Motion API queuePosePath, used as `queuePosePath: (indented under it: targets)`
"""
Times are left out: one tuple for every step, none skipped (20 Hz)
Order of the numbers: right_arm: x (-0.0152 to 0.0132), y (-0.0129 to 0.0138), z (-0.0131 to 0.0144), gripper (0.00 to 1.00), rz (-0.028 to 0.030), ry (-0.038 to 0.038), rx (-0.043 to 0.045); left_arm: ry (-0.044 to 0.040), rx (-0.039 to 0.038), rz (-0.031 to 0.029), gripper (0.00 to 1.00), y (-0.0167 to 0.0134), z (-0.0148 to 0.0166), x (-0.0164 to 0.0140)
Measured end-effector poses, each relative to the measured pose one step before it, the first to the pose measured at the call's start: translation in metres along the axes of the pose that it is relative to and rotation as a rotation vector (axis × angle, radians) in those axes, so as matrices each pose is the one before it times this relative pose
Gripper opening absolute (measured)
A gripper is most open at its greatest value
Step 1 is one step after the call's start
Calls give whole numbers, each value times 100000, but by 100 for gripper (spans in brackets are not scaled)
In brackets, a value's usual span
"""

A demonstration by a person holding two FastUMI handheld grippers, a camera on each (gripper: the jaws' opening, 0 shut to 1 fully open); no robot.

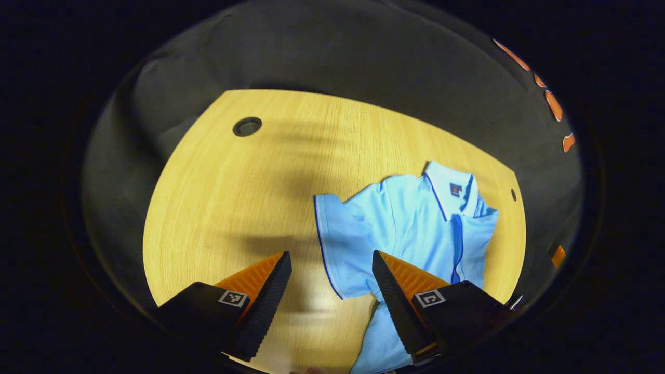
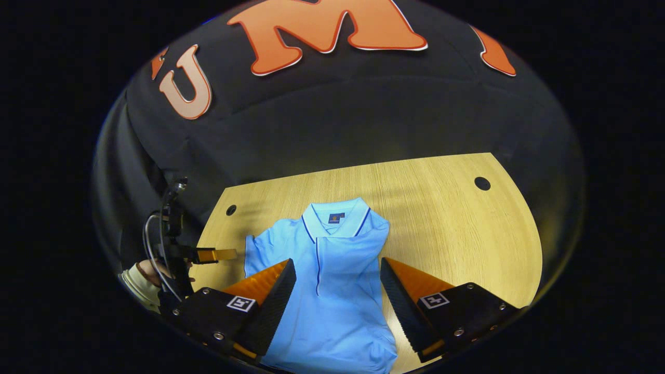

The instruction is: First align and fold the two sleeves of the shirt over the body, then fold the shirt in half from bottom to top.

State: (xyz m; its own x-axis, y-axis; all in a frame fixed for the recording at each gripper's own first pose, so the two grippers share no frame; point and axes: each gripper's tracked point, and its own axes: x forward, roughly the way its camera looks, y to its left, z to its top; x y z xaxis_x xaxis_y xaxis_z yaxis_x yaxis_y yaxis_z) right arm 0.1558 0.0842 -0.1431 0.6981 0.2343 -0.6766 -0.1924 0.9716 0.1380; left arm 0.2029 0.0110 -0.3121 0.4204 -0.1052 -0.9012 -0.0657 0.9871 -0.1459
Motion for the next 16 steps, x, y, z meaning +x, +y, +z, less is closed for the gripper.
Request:
queuePosePath:
  targets:
    - [-369, -365, 71, 99, 634, -464, 1364, 2498, -112, 1280, 100, -114, -17, 1093]
    - [-354, -432, -83, 99, 192, -5, 726, 1418, 69, 1532, 100, 209, -43, 657]
    - [-120, -445, -20, 99, -346, 96, 435, 1134, -11, 816, 100, 51, 1, 519]
    - [-124, -686, -67, 99, -1024, -131, 1112, 1081, -130, 1085, 100, 53, -164, 416]
    - [-210, -501, -68, 99, -165, -42, 1237, 1435, -35, 1499, 100, 279, -134, 578]
    - [-58, -388, -20, 99, -32, -80, 1367, 999, -314, 1265, 100, 251, -7, 409]
    - [-63, -478, -65, 99, -63, 40, 1521, 750, -811, 1325, 100, 262, -109, 511]
    - [6, -448, -167, 99, -73, 75, 962, 1187, -917, 744, 100, 48, -336, 225]
    - [-159, -280, -56, 99, 45, 262, 270, 12, 894, 1262, 100, 174, 11, 241]
    - [-18, -183, -182, 99, 11, 143, 43, 363, 926, 545, 99, 24, 79, -167]
    - [-9, -181, -94, 99, -135, 264, -107, 458, 327, 1739, 99, 172, -37, 99]
    - [-112, -142, -52, 99, 31, 172, -41, 309, 114, 2560, 96, 378, -32, 107]
    - [85, 36, -113, 99, 355, 158, 11, -763, -1062, 310, 86, -140, 147, -106]
    - [-54, -99, -182, 99, 279, 295, 64, 607, -548, 259, 79, -217, -319, 82]
    - [14, -109, -150, 98, -8, 87, 4, -258, -1509, 55, 59, -275, -63, -122]
    - [85, -285, -2, 98, -600, -197, -168, -289, -993, 20, 43, -207, 12, -77]
